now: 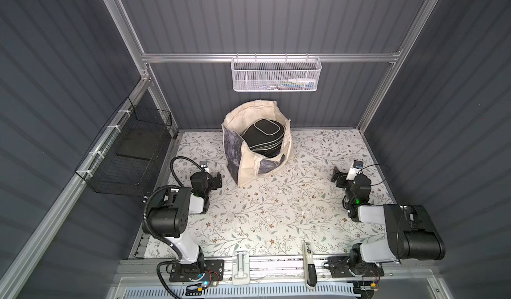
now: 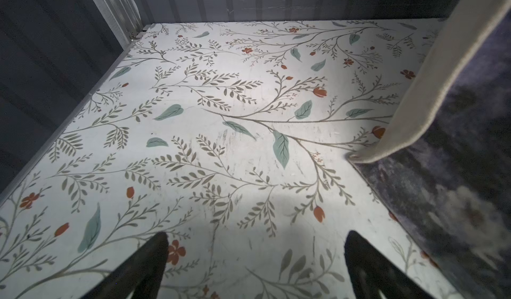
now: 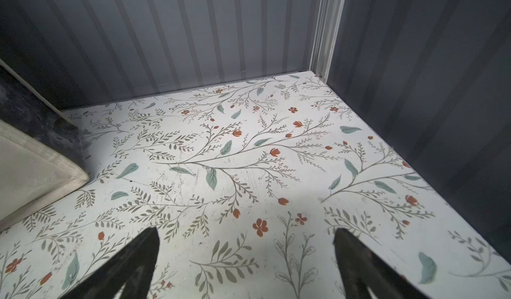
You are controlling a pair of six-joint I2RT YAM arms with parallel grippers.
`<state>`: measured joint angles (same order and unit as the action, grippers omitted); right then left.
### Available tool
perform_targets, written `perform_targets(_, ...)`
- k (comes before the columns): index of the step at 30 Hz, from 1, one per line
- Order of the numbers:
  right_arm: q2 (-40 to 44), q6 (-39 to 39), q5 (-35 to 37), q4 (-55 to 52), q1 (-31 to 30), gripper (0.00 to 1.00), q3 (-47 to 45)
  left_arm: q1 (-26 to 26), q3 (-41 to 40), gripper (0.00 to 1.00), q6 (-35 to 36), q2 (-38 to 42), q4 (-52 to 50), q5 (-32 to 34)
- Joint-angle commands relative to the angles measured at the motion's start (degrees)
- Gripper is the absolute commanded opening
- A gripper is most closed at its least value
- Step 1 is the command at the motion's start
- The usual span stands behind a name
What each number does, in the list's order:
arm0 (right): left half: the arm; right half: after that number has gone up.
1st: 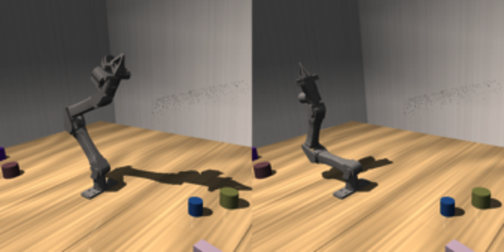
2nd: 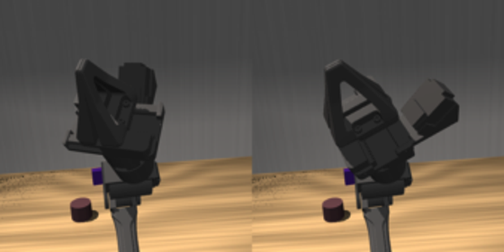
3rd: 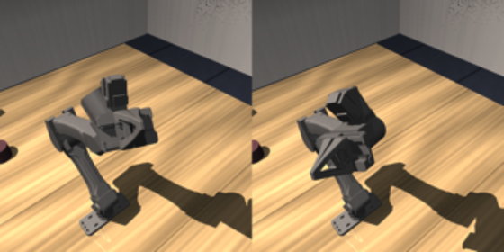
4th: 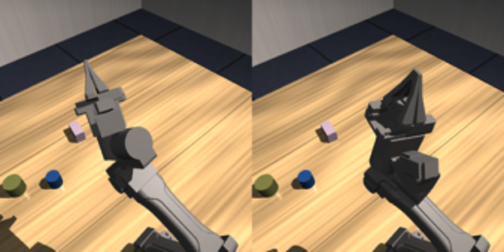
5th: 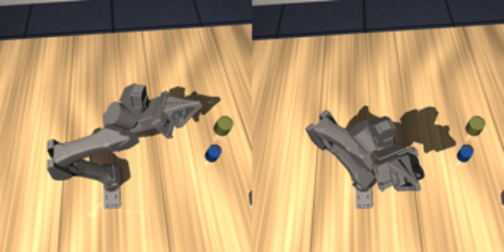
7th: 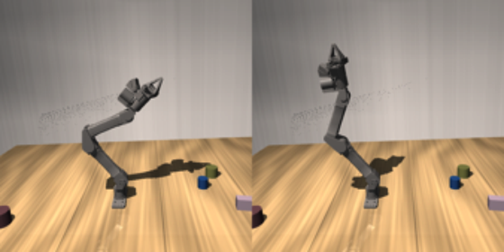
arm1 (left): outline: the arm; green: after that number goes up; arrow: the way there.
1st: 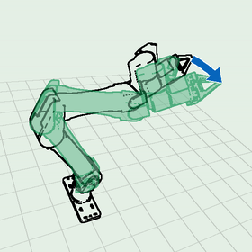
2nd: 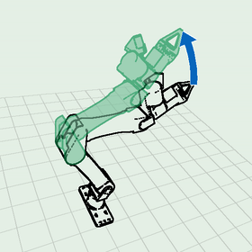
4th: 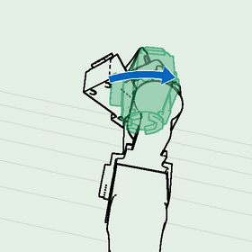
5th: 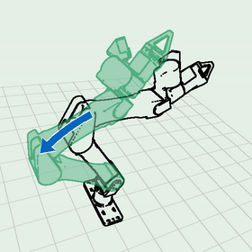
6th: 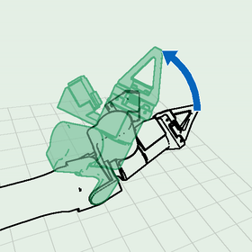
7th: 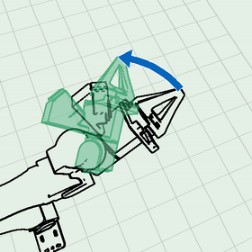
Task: Remove the ping pong set from the canvas bag
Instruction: Adjust the canvas bag at the center of the board.
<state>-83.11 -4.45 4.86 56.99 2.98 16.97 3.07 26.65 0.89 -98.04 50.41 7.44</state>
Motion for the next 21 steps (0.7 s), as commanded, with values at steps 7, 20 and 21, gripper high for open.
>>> perform_targets(7,-0.6,0.3,-0.4,0.6,0.0,0.99,1.0,0.1,1.0,1.0,0.3,-0.5,0.9,-0.1)
perform_targets(20,-0.8,0.4,-0.6,0.0,0.0,0.99,1.4,0.1,1.1,1.0,0.3,-0.5,0.7,-0.2)
perform_targets(21,-0.9,0.3,-0.6,0.0,0.0,0.99,1.4,0.1,1.1,1.0,0.3,-0.5,0.7,-0.2)
